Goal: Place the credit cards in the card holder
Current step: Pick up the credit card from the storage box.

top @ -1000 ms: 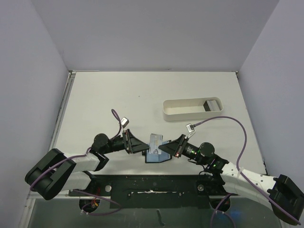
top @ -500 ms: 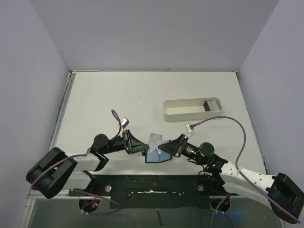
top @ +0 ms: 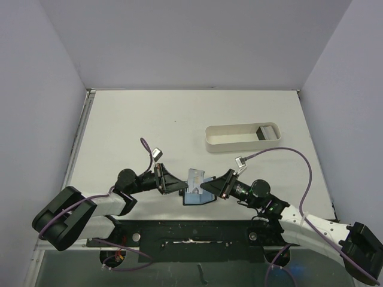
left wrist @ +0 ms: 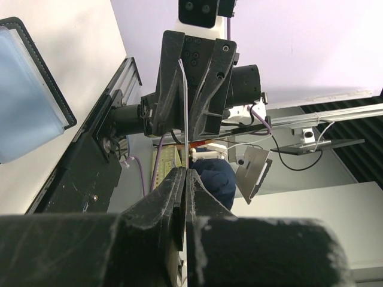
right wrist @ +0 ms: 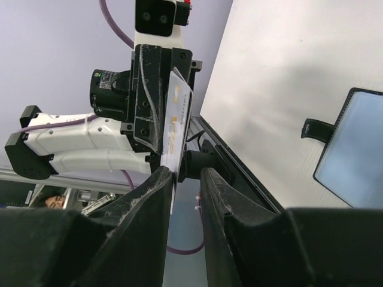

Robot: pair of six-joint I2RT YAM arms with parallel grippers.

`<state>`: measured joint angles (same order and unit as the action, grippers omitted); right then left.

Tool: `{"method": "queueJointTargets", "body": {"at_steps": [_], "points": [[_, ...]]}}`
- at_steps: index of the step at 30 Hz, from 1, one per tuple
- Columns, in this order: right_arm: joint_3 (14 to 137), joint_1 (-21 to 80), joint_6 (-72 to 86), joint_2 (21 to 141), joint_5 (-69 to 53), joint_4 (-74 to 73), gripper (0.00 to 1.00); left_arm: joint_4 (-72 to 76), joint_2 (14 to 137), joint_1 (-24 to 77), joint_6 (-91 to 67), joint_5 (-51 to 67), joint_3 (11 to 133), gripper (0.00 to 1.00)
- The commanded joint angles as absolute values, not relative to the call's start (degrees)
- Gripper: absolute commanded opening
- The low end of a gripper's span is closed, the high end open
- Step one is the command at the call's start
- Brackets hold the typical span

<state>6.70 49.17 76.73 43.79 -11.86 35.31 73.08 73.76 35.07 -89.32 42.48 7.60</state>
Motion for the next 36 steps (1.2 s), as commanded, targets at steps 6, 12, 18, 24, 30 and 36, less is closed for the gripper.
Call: {"method": "queueJointTargets", "body": {"at_steps": [6, 12, 18, 24, 30, 36], "points": [[10.98, 49.3, 73.84, 44.48, -10.84, 33.04, 0.27, 74.67, 72.5, 34.68, -87.04, 43.22, 7.65, 0.0], [11.81, 49.33, 73.63, 46.26, -11.75, 34.03, 0.28, 73.0, 72.1, 34.72, -85.59, 43.26, 7.69, 0.0], [12.85, 49.28, 73.02, 47.21, -12.44, 32.07, 0.39, 67.65, 70.62, 34.71, -82.5, 42.71, 8.24, 0.0], [13.67, 49.28, 72.84, 49.16, -13.13, 31.57, 0.34, 66.22, 70.07, 34.72, -81.57, 42.88, 8.72, 0.0], [13.61, 49.15, 72.64, 48.85, -13.17, 28.97, 0.23, 65.02, 69.66, 34.47, -80.81, 43.3, 8.76, 0.0], [13.4, 48.07, 71.11, 44.48, -12.47, 22.78, 0.13, 64.77, 70.36, 34.15, -80.17, 44.02, 8.89, 0.0]]}}
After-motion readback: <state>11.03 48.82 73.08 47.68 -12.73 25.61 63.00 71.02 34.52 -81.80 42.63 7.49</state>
